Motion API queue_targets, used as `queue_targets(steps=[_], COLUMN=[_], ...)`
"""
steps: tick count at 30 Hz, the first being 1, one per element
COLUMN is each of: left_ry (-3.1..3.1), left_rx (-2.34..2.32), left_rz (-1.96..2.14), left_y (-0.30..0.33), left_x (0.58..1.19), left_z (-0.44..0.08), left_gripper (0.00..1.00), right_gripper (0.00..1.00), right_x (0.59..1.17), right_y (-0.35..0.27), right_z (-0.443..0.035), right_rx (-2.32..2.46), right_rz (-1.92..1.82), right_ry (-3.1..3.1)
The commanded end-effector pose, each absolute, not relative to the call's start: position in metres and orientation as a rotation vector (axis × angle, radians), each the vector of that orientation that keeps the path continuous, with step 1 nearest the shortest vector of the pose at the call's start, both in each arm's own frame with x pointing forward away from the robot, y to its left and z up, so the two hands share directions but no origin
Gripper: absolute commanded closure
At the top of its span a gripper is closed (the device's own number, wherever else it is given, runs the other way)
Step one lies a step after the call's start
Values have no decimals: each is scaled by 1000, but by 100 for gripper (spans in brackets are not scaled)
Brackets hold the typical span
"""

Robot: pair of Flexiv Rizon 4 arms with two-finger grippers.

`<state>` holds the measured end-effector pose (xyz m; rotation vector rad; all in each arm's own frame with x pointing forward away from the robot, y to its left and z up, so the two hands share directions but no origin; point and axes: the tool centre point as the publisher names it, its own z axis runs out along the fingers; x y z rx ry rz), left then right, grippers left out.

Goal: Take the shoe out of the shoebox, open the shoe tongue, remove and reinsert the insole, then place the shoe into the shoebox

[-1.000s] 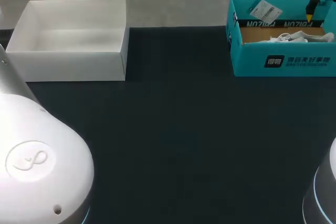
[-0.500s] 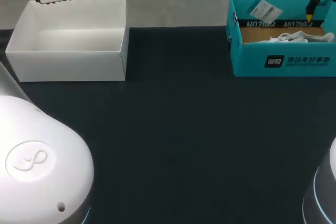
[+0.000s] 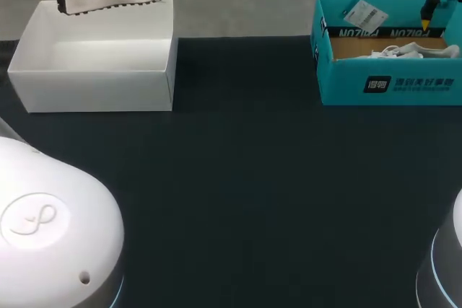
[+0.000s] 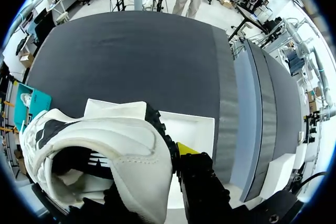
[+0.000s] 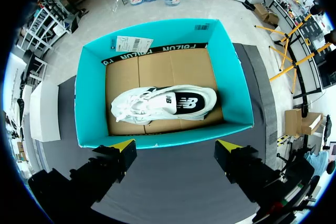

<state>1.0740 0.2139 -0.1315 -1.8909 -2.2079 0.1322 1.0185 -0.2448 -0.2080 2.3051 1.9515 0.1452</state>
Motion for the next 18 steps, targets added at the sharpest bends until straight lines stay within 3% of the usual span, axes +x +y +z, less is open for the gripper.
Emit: queue_targets(steps=[1,18], left_ry=[-2414,-2311], left_rx=[-2132,-2149], left_rz=[-537,-573], left_y=[205,158], left_x=[1060,1011], left_z=[-132,-121], left_gripper=[100,100], right_gripper=[0,0], right_x=[1018,1018], right_y=[-245,-245], right_z=[-208,-208], right_rx=[2306,2306], right_rz=[148,148], right_ry=[1950,1950])
